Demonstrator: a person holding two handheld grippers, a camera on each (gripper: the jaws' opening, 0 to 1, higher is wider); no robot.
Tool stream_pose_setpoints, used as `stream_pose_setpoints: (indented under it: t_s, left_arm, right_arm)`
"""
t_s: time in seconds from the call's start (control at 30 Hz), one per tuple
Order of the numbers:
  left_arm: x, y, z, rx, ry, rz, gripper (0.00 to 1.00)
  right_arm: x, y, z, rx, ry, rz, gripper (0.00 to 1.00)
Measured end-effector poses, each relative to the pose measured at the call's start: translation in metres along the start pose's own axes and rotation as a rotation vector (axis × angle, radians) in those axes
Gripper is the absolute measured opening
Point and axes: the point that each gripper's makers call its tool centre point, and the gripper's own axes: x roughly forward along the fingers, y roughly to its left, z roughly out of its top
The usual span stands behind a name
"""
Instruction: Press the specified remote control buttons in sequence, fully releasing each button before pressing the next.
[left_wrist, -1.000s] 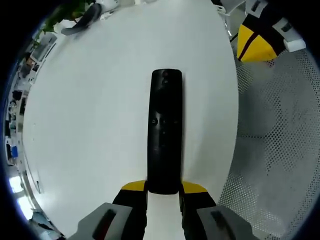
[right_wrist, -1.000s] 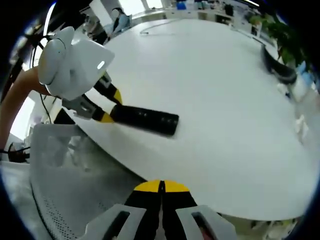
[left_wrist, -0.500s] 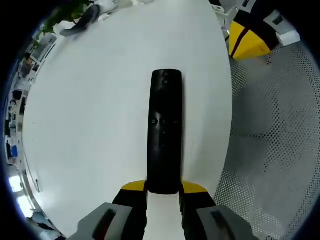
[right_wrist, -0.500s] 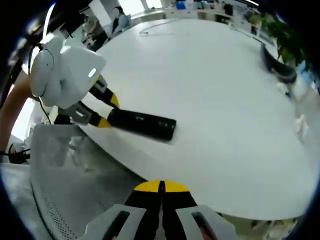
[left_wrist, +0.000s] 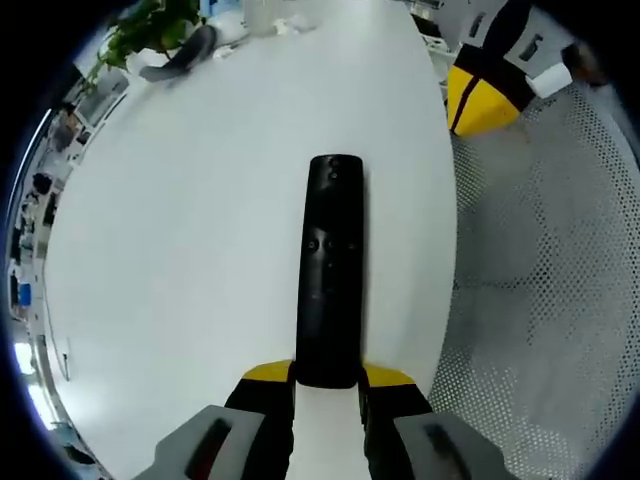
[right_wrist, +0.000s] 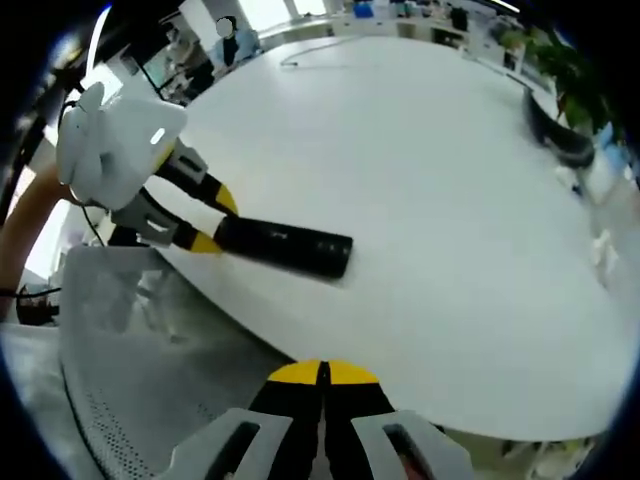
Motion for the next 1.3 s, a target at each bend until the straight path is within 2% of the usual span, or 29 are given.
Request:
stream_pose_setpoints:
  t_s: [0.4,0.9,1.3]
  left_arm:
    - [-0.0009,0.0005,-0.0007,-0.046,-0.112,0.004,0.24]
    - [-0.0031,0.0014,-0.0019,-0.150,-0.370,0.033,0.24]
    - [-0.0036,-0.0056,0.0024,-0.192,-0.441,0.057,0.24]
  right_arm:
    - [0.0010,0.0004,-0.0009,-0.010,0.006,0.000,0.00]
    - [0.0018,-0.0009,-0.0020,-0.018,0.014,-0.010,0.00]
    - [0.0010,-0.0013,-0.0011,-0.011,0.007,-0.010,0.00]
